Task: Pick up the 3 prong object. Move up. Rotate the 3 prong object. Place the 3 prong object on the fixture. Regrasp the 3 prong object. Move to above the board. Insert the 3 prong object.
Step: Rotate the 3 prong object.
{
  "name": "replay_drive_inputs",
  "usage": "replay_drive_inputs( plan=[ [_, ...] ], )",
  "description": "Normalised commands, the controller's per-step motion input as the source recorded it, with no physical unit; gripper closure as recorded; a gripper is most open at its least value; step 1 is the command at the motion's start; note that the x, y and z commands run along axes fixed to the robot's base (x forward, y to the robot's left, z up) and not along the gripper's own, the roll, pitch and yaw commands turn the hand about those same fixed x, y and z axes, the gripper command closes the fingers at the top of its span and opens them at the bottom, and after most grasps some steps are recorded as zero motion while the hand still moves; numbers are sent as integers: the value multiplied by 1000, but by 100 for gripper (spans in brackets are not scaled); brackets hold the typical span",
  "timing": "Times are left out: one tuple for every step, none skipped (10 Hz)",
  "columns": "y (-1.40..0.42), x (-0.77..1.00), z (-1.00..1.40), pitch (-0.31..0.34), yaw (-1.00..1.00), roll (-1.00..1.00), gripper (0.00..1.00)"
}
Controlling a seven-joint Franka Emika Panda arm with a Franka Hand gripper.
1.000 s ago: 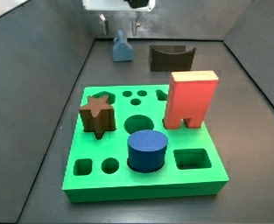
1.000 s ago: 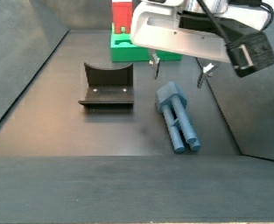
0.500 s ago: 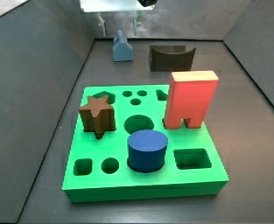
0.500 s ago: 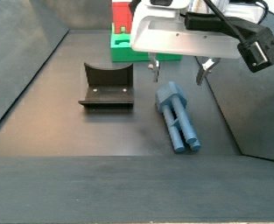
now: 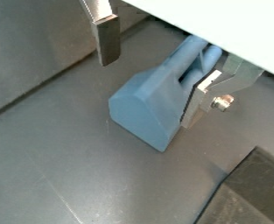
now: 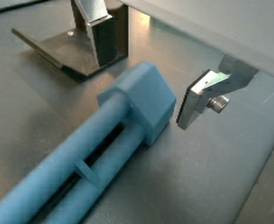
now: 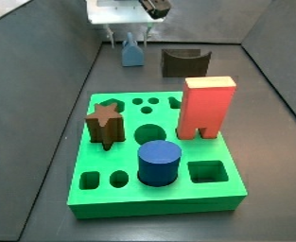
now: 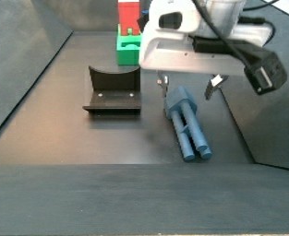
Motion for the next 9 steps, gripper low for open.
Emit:
replay_drive_inputs(
  plan=[
    [18, 44, -904, -11, -28, 112, 0],
    [14, 45, -846, -9, -22, 119, 0],
    [9, 47, -732, -11, -13, 137, 0],
    [8, 47, -632, -3, -11, 154, 0],
    [7, 48, -567, 0, -9, 165, 0],
    [8, 48, -526, 1, -9, 173, 0],
    [4, 49, -439, -5, -9, 190, 0],
    [3, 47, -409, -11, -8, 197, 0],
    [1, 42, -356, -16, -8, 208, 0]
  ],
)
